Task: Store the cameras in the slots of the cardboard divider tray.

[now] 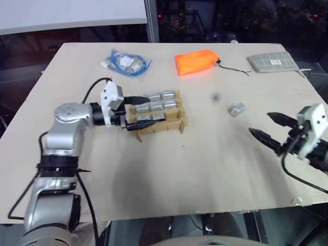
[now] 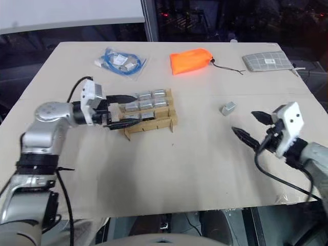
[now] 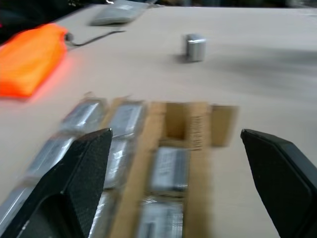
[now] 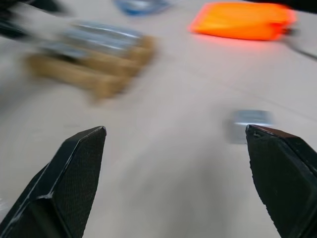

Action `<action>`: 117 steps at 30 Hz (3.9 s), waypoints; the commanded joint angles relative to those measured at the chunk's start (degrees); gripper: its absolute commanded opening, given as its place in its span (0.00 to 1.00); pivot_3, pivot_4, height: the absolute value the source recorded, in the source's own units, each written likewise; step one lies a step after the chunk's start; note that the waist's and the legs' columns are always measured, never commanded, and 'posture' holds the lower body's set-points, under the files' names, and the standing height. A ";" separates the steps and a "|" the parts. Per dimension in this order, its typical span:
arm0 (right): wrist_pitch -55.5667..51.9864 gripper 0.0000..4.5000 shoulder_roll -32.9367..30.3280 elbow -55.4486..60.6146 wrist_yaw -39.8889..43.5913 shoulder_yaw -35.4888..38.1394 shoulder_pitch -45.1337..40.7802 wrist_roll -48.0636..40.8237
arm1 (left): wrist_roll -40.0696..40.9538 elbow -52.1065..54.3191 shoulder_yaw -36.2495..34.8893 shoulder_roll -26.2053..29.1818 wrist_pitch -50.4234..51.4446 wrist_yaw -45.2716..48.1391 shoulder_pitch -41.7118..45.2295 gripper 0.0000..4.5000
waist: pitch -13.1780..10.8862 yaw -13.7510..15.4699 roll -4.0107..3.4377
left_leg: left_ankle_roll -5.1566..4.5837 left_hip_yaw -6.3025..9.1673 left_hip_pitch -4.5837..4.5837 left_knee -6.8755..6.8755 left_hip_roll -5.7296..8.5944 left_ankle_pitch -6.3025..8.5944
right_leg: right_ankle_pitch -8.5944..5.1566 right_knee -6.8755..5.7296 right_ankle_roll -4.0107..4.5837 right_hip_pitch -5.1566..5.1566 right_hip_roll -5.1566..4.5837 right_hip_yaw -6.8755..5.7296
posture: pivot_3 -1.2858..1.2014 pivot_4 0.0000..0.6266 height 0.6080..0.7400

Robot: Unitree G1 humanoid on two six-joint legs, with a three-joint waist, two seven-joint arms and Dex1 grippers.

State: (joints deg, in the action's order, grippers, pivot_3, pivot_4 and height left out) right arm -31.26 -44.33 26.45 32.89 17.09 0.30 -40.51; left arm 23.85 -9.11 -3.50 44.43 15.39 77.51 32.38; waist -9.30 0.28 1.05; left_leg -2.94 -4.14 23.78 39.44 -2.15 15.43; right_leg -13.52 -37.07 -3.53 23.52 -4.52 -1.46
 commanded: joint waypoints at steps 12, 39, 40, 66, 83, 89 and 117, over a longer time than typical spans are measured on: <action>35.41 1.00 -4.31 -44.98 18.33 -23.26 -26.64 35.46 | 7.27 20.67 -6.40 16.65 12.04 3.53 -8.41 0.96 | -0.24 -0.25 -0.37 | 0.01 -0.12 0.06 -0.07 0.02 -0.01 | -0.01 0.05 0.00 0.14 -0.06 0.07 | 0.52 0.24 1.00; 75.91 1.00 7.51 -97.82 15.54 -44.81 -71.10 70.65 | 10.61 30.56 -18.55 18.95 13.72 -0.56 -26.27 0.96 | -0.43 -2.67 -0.51 | 0.08 -0.38 -0.02 -0.21 -0.06 -0.03 | 0.00 -0.01 0.02 0.26 0.00 0.29 | 0.52 0.24 1.00; 76.00 1.00 7.82 -97.98 15.47 -44.91 -71.31 70.85 | 10.67 30.68 -18.70 18.93 13.76 -0.66 -26.43 0.96 | -0.43 -2.67 -0.52 | 0.09 -0.38 -0.03 -0.20 -0.06 -0.04 | 0.00 -0.01 0.02 0.26 0.00 0.29 | 0.52 0.24 1.00; 75.28 0.16 9.45 -94.91 31.00 -39.73 -72.89 62.92 | 11.09 29.95 -19.69 20.45 13.68 -0.98 -25.50 0.97 | -0.44 -2.89 -0.51 | 0.16 -0.60 -0.27 -0.17 -0.05 -0.08 | 0.00 -0.38 0.04 0.26 0.00 0.54 | 0.52 0.24 1.00; 36.49 0.16 30.56 -61.97 42.80 -29.84 -65.69 33.99 | 9.53 25.69 -23.04 20.57 11.39 -2.16 -25.92 0.97 | -0.47 -2.24 -0.55 | 0.16 -0.62 -0.03 -0.17 -0.09 -0.08 | 0.00 -0.50 0.04 0.53 -0.01 0.51 | 0.52 0.24 1.00; 35.65 0.16 33.39 -67.47 41.03 -28.29 -65.00 32.28 | 10.74 25.22 -23.72 20.46 11.80 -2.30 -25.59 0.97 | -0.47 -2.40 -0.55 | 0.17 -0.70 -0.03 -0.17 -0.05 -0.08 | -0.01 -0.50 0.04 0.54 -0.01 0.51 | 0.52 0.24 1.00; 53.11 0.34 40.63 -95.98 33.66 -26.06 -69.37 39.64 | 9.99 24.48 -27.97 22.59 13.08 -1.54 -28.43 0.97 | -0.49 -2.86 -0.56 | 0.20 -0.83 -0.02 -0.24 -0.08 -0.09 | -0.01 -0.55 0.05 0.68 0.03 0.61 | 0.52 0.24 1.00</action>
State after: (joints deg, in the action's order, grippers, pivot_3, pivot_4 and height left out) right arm 20.74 -4.09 -70.13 66.85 -10.17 -66.88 -1.09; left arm 33.29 14.33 -29.05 65.98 28.37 75.89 4.23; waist -9.79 -2.58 0.48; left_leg -2.73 -4.97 23.76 39.20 -2.23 15.34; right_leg -13.53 -37.63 -3.48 24.20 -4.49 -0.86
